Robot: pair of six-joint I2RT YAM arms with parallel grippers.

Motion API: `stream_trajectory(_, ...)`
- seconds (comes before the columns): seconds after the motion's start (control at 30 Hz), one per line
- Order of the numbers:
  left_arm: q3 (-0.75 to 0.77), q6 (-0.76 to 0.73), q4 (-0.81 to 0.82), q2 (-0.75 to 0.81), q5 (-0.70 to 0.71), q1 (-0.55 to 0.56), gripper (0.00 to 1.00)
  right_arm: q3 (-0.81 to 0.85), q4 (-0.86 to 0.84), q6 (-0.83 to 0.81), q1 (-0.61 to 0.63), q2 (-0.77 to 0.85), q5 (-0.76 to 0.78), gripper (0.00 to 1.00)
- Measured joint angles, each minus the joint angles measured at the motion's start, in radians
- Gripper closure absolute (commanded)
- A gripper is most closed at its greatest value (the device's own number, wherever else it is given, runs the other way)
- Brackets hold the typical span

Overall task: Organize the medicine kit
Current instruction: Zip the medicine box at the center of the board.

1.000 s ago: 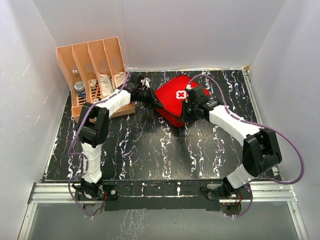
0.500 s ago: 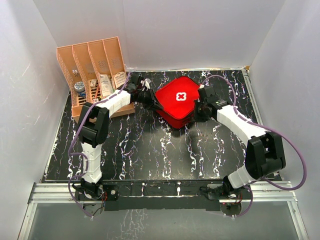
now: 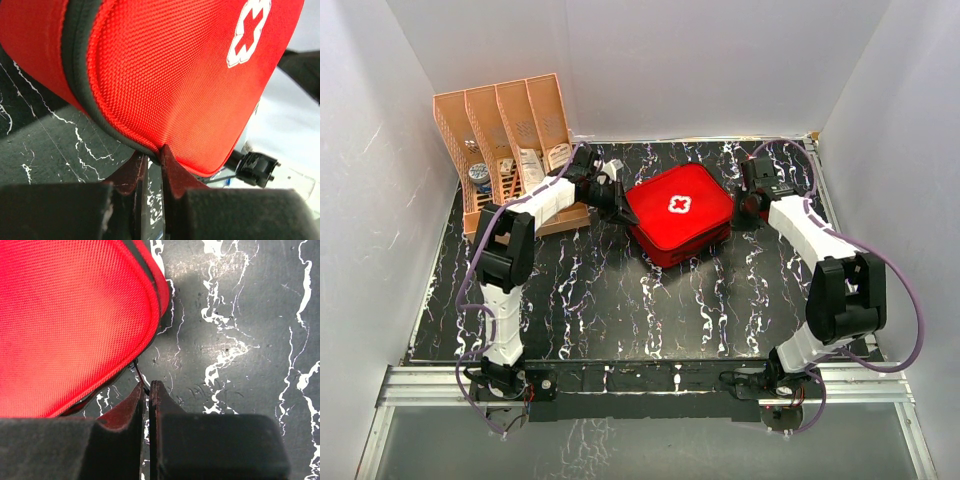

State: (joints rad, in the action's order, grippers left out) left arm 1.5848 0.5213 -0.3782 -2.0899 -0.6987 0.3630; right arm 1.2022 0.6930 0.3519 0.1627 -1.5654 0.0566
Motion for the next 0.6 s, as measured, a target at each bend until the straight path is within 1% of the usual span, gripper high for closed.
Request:
stream_trajectory(0.13,0.037,-0.118,-0.078,-0.020,-0.061,-0.009,1.00,0.027,0.012,-0.021,-0.018,-0.024,-0.003,1.00)
stream_trajectory(0.43,0.116,-0.385,-0.299,-0.061,-0.174,-0.022,1.00,0.027,0.039,-0.037,-0.037,-0.027,-0.004,1.00)
stream_trajectory(0.6,0.143,-0.537,-0.401,-0.089,-0.239,-0.026,1.00,0.010,0.008,-0.035,-0.047,-0.013,-0.002,1.00)
